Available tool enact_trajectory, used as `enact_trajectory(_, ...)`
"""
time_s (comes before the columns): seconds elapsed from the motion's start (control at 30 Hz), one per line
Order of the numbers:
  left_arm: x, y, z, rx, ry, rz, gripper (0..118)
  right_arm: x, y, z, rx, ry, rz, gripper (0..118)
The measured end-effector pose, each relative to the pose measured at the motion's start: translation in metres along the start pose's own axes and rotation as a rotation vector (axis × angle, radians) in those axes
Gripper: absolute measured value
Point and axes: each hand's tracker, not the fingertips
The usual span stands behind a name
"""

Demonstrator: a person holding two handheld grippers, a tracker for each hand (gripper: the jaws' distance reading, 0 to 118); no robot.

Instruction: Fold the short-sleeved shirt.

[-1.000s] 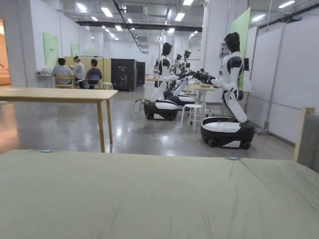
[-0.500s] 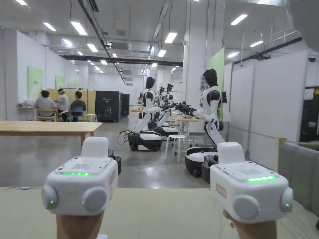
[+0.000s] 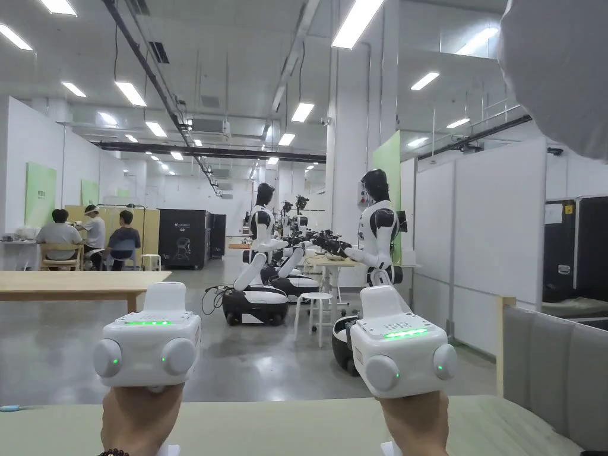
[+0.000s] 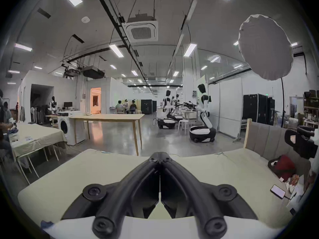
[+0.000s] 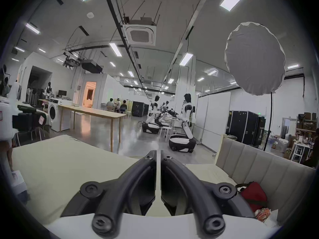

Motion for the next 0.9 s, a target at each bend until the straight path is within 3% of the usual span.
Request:
enact_trajectory(0.43,-0.004,-0.001,0.004,-0.023,-0.019,-0.011,0,0.006,0.005,-0.004,-0.017,0.004,-0.058,8)
enact_trajectory(0.47,-0.003,-0.003,0.004,-0.02,-0.014,-0.015,0,0.007,0.005,-0.003,-0.018,0.002,-0.057,12)
enact_trajectory(0.5,-0.003,-0.004,0.004,-0.024,-0.014,-0.014,0,0.008,0.005,-0.004,-0.025,0.016,-0.065,33)
enact_trajectory(0.53,-0.003,-0.005,0.004,-0.021,-0.012,-0.013,0,0.009,0.005,-0.007,-0.057,0.038,-0.077,65)
enact_trajectory(0.57,-0.003,-0.005,0.005,-0.022,-0.01,-0.012,5,0.01,0.002,-0.01,-0.088,0.053,-0.092,105)
enact_trajectory(0.6,-0.003,-0.006,0.005,-0.022,-0.011,-0.011,22,0.01,0.001,-0.009,-0.099,0.034,-0.1,118)
enact_trajectory(0.63,-0.003,-0.006,0.004,-0.045,-0.015,-0.012,48,0.008,-0.004,-0.013,-0.015,0.015,-0.105,118)
enact_trajectory(0.7,-0.004,-0.009,0.0,-0.067,-0.031,-0.015,113,0.006,-0.008,-0.017,-0.029,0.007,-0.094,118)
enact_trajectory(0.77,-0.002,-0.013,0.005,0.01,-0.019,-0.038,118,0.007,-0.008,-0.017,-0.032,0.028,-0.086,118)
enact_trajectory(0.9,-0.002,-0.016,0.003,-0.063,-0.036,-0.018,118,0.009,-0.008,-0.017,-0.044,0.006,-0.098,118)
